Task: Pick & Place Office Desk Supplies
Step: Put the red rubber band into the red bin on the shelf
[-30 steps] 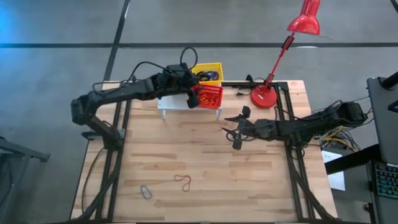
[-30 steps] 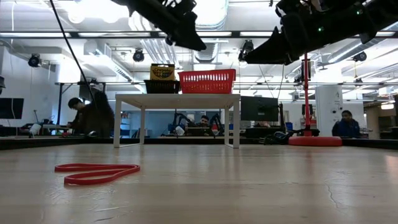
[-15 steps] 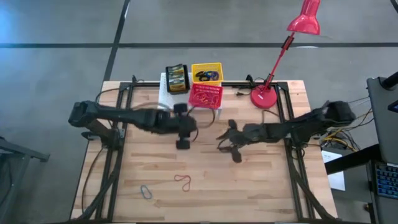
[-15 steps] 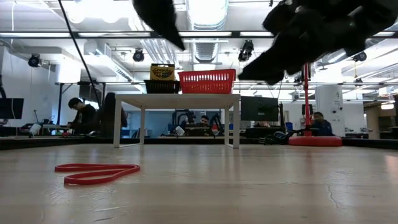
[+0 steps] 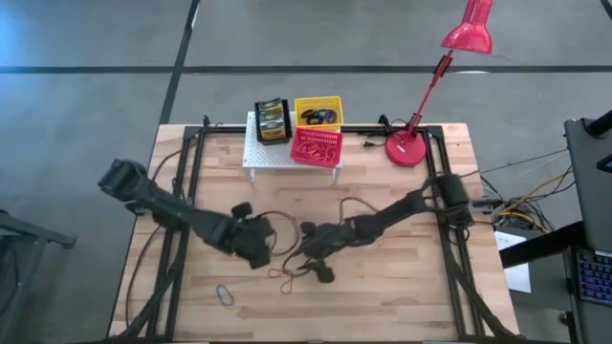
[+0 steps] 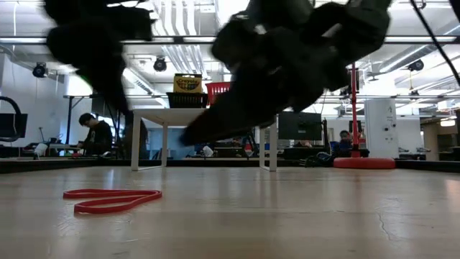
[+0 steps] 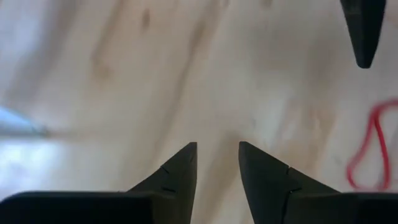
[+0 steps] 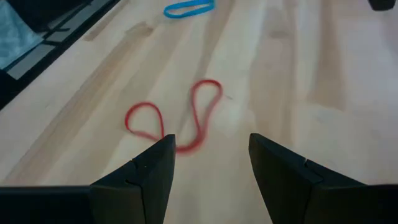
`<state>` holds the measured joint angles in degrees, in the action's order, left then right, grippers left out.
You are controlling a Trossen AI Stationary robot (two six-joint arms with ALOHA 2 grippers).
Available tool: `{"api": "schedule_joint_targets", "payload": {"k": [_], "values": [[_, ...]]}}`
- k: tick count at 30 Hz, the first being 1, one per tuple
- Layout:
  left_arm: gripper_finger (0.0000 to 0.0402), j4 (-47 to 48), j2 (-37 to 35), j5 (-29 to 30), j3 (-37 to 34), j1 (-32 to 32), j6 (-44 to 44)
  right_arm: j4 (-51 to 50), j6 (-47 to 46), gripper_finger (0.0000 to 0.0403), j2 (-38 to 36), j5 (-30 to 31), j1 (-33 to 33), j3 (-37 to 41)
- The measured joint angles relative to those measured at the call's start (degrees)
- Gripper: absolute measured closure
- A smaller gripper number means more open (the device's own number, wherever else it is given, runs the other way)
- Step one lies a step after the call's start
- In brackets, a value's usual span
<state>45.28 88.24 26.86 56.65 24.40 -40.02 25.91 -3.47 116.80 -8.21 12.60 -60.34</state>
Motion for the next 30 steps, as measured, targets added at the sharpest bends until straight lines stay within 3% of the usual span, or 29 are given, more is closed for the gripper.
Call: {"api": "schedule_joint_targets", "payload": {"k": [7,14,23,30], "values": [[0.0282,-0.25,-2.26,2.01,-7.60,12.31,-21.03,-3.77,0.64,0.0206,9.29,0.69,2.60,-11.80],[0.0282,-1.95,-2.44,5.97,-10.94,23.16,-35.20,-15.18,0.20,0.0258,13.53,7.67,3.60,-19.54],[0.0282,-7.33,-2.26,9.05,-12.01,28.68,-38.43,-25.88,-0.64,0.0383,13.86,10.23,3.67,-23.61],[0.0282,-8.88,-2.25,11.84,-12.01,29.72,-38.27,-34.57,-0.89,0.0395,7.35,17.02,3.13,-23.10]]}}
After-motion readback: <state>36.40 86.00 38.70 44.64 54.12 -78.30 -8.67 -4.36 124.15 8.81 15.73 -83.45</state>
